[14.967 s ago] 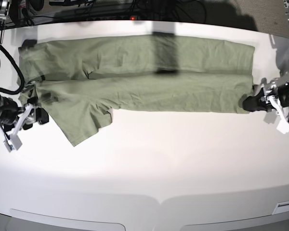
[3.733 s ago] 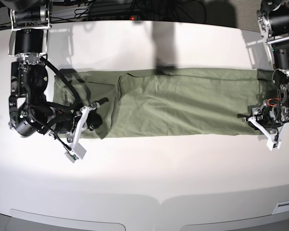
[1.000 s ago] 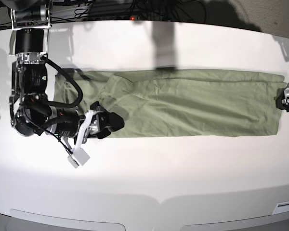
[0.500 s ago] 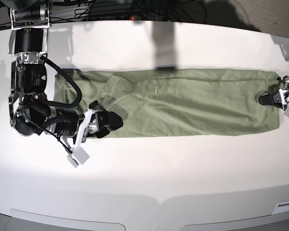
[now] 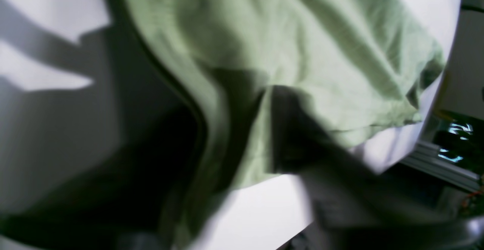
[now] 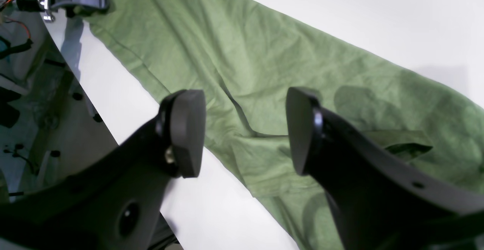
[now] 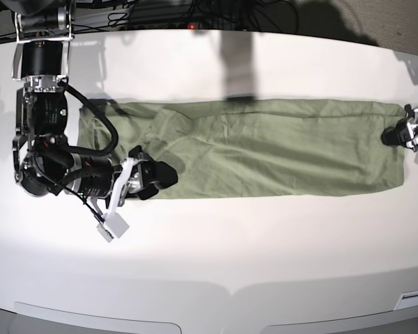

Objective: Fold the T-shirt properly
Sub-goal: 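Move the left gripper to the end of the folded strip and grasp it, then fold the strip end with the left gripper toward the right gripper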

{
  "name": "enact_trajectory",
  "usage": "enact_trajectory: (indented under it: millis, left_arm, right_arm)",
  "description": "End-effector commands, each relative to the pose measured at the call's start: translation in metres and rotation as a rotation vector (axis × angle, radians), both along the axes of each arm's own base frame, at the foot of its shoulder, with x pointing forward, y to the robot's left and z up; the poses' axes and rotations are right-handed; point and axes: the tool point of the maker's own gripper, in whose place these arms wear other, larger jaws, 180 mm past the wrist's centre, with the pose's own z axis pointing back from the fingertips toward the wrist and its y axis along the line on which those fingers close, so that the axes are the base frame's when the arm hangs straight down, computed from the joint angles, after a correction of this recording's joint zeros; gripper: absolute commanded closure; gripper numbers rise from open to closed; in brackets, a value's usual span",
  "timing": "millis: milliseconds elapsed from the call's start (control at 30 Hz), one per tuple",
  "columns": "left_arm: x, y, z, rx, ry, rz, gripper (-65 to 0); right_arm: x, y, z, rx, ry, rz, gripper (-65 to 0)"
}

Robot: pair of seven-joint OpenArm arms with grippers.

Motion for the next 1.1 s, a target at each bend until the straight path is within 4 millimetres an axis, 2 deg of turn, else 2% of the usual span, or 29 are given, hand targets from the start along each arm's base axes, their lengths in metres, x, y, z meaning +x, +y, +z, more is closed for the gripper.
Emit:
enact_trajectory:
  millis: [0, 133, 267, 433, 567, 667, 800, 933, 1067]
  left_arm:
    - [0.009, 0.011, 0.011, 0.019, -0.031, 0.017, 0.0]
    - [0.027, 0.016, 0.018, 0.024, -0.114, 0.082, 0.0]
    - [0.041, 0.013, 0.031, 0.011, -0.138, 0.065, 0.0]
    - [0.069, 0.010, 0.056, -0.011, -0.218, 0.065, 0.0]
    - [0.075, -0.001, 0.068, -0.030, -0.235, 0.012, 0.0]
    - [0.076, -0.012, 0.072, -0.029, -0.239, -0.040, 0.0]
    - [0.086, -0.035, 0.086, -0.067, -0.295, -0.086, 0.0]
    - [0.085, -0.075, 0.089, -0.129, -0.300, -0.187, 0.0]
    - [0.088, -0.117, 0.088, -0.199, -0.291, -0.229, 0.0]
  right_arm:
    - [0.008, 0.001, 0.017, 0.024, -0.057, 0.004, -34.3]
    - [0.009, 0.001, 0.018, 0.025, -0.059, 0.004, -34.3]
    - [0.011, 0.001, 0.020, 0.036, -0.070, -0.002, -34.3]
    - [0.035, -0.009, 0.028, -0.005, -0.184, -0.083, -34.3]
    - [0.049, -0.015, 0.038, -0.048, -0.231, -0.099, -34.3]
    - [0.062, -0.016, 0.057, -0.037, -0.291, -0.114, -34.3]
    - [0.088, -0.021, 0.081, -0.065, -0.360, -0.189, -34.2]
    - [0.100, -0.008, 0.098, -0.033, -0.395, -0.207, -34.3]
    - [0.103, 0.005, 0.097, -0.030, -0.401, -0.211, -34.3]
